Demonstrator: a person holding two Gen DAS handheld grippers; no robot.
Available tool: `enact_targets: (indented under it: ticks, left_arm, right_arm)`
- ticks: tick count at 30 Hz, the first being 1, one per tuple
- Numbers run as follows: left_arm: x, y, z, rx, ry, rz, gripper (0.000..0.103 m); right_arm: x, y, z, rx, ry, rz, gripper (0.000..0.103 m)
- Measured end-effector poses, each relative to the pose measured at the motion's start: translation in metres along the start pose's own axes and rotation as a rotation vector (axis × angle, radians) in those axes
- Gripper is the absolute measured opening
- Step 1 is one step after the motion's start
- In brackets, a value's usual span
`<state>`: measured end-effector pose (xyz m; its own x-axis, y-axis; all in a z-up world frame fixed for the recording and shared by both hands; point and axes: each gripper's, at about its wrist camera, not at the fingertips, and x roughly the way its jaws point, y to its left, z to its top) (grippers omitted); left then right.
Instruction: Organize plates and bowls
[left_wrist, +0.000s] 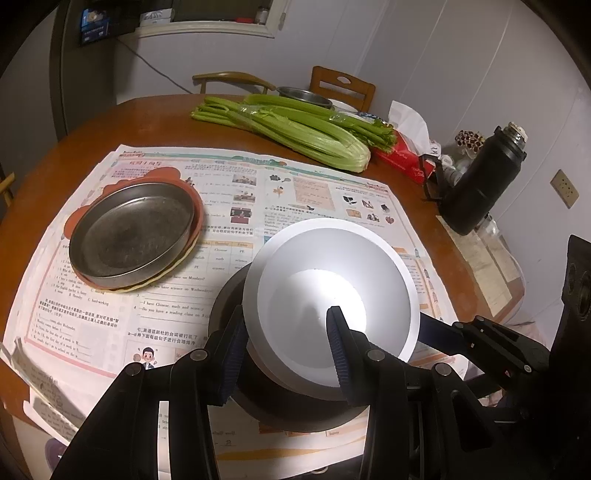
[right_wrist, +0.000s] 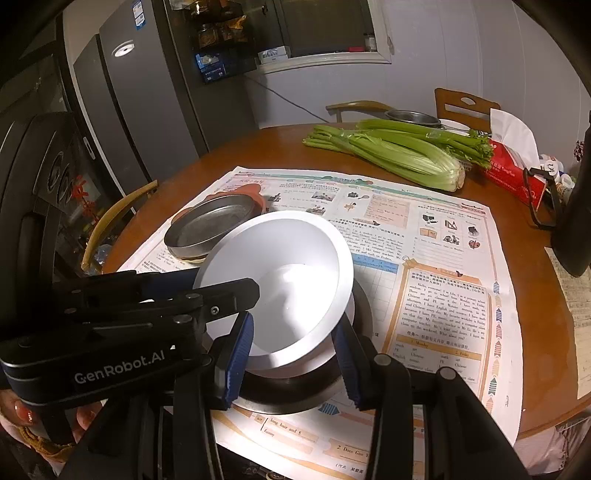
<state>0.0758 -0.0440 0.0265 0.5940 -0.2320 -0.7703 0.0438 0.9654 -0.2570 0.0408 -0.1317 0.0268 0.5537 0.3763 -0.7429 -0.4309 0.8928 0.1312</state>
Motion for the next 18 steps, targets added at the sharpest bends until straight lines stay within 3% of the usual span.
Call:
enact_targets:
  ticks: [18]
  left_arm:
    - [0.012,0.004,-0.008,0.007,0.026,0.033,0.043]
  right_arm:
    - [0.015,0.007,-0.007,-0.035,0.032,-0.033,0.044]
